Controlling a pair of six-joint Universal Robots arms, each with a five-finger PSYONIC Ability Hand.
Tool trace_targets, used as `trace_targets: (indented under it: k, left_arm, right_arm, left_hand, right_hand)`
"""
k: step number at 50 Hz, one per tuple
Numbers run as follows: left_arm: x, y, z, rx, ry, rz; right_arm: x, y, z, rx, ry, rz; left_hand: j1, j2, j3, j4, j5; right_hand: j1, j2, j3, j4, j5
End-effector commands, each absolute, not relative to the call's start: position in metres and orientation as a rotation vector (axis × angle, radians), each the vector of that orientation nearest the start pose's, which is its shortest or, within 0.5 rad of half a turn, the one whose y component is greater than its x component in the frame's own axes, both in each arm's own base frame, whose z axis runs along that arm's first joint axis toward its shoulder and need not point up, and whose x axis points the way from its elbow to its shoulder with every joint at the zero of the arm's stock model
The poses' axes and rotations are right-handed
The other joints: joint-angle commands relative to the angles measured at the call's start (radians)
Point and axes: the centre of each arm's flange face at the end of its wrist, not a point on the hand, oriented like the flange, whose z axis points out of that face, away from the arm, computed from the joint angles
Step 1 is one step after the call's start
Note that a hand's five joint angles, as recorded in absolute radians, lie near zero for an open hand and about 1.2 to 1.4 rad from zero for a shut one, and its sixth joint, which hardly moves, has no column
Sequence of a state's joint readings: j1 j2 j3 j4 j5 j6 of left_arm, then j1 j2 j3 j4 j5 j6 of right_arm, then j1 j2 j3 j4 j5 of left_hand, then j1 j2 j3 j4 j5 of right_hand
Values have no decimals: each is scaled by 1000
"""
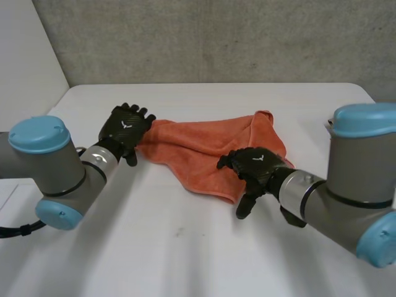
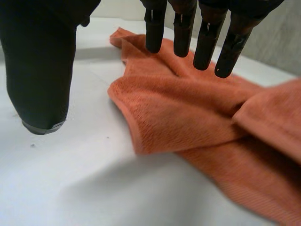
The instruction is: Fold the laundry.
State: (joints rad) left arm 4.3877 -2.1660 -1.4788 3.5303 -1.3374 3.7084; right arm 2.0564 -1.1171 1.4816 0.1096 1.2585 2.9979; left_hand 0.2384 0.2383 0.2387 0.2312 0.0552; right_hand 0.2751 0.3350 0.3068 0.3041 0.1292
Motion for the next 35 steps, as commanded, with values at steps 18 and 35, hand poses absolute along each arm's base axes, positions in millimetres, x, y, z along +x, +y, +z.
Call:
trace_targets:
  k: [18,35]
  left_arm:
    - [-259,-335,170,1149,2108,-2163]
    - [-261,-332,158,1176,2146,-2137]
  right_arm:
    - [329,-294,114,-815,2228,-1385]
    - [335,-301,182,-810,2048,-1547]
  left_hand:
    - [66,66,66,73,75]
    - [2,2,1,9,10]
  right_hand:
    - [520,460,488,491,491]
    - [1121,1061,1089,1092,1093]
